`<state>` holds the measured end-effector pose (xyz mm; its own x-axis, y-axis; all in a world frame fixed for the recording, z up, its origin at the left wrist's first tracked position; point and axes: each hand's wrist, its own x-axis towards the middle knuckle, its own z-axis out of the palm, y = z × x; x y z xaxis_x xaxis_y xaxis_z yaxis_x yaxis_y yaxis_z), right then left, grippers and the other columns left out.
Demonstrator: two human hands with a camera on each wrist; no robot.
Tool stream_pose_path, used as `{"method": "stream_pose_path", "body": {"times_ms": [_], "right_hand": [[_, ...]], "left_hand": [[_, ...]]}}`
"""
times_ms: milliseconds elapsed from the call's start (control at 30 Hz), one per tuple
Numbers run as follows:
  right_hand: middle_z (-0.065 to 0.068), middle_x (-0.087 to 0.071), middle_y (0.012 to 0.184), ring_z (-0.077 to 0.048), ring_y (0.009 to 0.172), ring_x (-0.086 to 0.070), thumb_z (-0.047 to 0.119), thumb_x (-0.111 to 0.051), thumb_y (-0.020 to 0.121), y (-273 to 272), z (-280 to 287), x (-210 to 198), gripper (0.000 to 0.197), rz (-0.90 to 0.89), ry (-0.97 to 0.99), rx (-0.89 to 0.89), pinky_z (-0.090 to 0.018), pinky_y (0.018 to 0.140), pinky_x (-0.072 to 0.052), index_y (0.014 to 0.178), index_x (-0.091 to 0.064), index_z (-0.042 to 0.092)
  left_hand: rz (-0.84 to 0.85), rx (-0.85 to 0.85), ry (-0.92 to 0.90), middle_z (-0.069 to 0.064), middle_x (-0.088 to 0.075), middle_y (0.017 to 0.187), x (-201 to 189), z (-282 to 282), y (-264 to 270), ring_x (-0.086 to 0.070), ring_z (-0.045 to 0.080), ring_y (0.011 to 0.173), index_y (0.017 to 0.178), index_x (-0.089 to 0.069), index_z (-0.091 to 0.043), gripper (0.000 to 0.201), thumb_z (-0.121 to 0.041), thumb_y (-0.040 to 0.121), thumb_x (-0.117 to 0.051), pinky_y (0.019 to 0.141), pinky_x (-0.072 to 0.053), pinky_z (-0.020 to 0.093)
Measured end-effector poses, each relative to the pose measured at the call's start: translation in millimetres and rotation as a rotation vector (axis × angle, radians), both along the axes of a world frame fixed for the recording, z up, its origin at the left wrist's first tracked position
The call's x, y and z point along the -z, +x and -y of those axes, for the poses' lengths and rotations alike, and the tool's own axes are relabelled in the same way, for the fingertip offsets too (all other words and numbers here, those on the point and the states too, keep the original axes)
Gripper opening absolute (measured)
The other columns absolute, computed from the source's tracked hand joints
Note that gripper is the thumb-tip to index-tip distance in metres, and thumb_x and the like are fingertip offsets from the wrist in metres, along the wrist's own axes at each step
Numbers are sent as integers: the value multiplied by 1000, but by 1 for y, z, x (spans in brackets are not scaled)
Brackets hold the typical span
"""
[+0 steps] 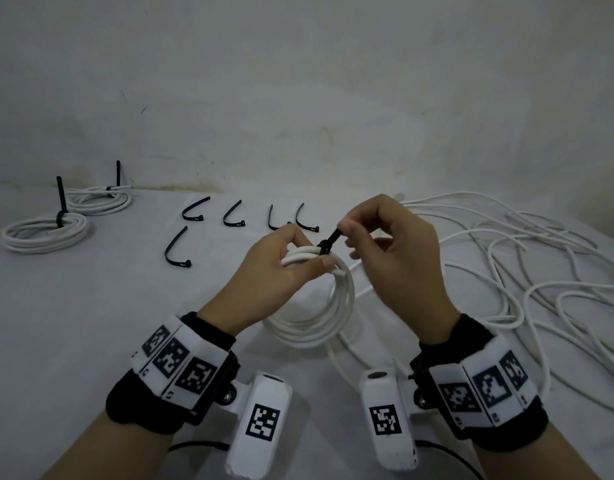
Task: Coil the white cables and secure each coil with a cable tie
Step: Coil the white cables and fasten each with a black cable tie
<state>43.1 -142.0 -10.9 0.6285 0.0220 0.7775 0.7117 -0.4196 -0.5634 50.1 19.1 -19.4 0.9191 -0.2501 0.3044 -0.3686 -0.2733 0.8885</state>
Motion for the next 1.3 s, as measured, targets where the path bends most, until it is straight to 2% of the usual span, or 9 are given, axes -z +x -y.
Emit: {"method": "stream_pose_path", "body": {"times_ms": [67, 133, 233, 367, 467, 767, 1000, 1133, 1300], "right_hand": [[11, -62, 73, -8, 69, -63, 9, -64, 88, 0, -2, 1, 10, -47, -8, -59, -27, 55, -56, 82, -59, 16], [8, -63, 74, -10, 70, -64, 4, -64, 88, 0, -2, 1, 10, -77, 2, -104, -20, 58, -55, 82, -60, 12], [7, -64, 73, -12, 67, -66, 3, -64, 88, 0, -1, 0, 13, -78, 22, -112, -24, 62, -58, 82, -60, 13], [5, -65, 71, -14, 67, -67, 3, -63, 88, -2, -3, 0, 17, -96, 83, -128, -29, 63, -59, 81, -59, 18], [5, -65, 72, -13, 66, -66, 4, -63, 88, -3, -6, 0, 16, -79, 55, -128, -28, 63, -59, 81, -59, 17], [5, -61, 72, -12, 65, -62, 2, -61, 89, -3, -11, 3, 16, -80, 52, -93, -13, 58, -49, 81, -56, 15], [3, -60, 69, -8, 59, -59, 1, -59, 91, -4, -5, -5, 19, -104, 234, -103, -18, 58, -49, 79, -57, 16], [10, -61, 72, -7, 65, -60, 8, -60, 90, -2, -7, -4, 16, -96, 155, -105, -27, 62, -52, 82, -57, 21], [9, -65, 74, -10, 69, -65, 5, -68, 84, -2, -6, -3, 11, -162, 45, -170, -25, 65, -53, 83, -63, 14]], "left_hand": [[32, 3, 9, -7, -55, 67, -3, -2, -2, -41, -1, 39, 106, -48, -20, 29, -25, 85, -67, 42, -30, 9], [80, 31, 66, -9, -58, 65, -5, -3, -4, -45, -1, 42, 112, -48, -26, 29, -20, 88, -63, 44, -32, 7], [82, 59, 111, -14, -56, 53, -8, -2, -6, -47, -3, 42, 105, -55, -20, 15, -16, 91, -59, 43, -31, 6], [26, 115, 73, -12, -52, 48, -10, -2, -8, -40, 0, 38, 105, -52, -17, 13, -15, 93, -55, 41, -28, 5], [-37, 162, 60, -12, -50, 46, -9, -2, -9, -30, 3, 38, 108, -48, -21, 15, -16, 94, -53, 38, -25, 13], [-60, 142, 53, -12, -45, 42, -8, 2, -10, -30, 3, 36, 89, -45, -9, 7, -10, 93, -51, 38, -25, 9], [-123, 158, 80, -5, -31, 48, -5, -1, -5, -22, 9, 40, 91, -50, -13, 8, -19, 93, -55, 40, -19, 20], [-93, 143, 105, -11, -36, 44, -6, -2, -6, -27, 6, 40, 100, -53, -23, 10, -16, 93, -53, 39, -24, 19], [-95, 173, 71, -6, -32, 49, -7, -2, -8, -23, 10, 43, 92, -49, -30, 10, -21, 94, -51, 39, -21, 22]]}}
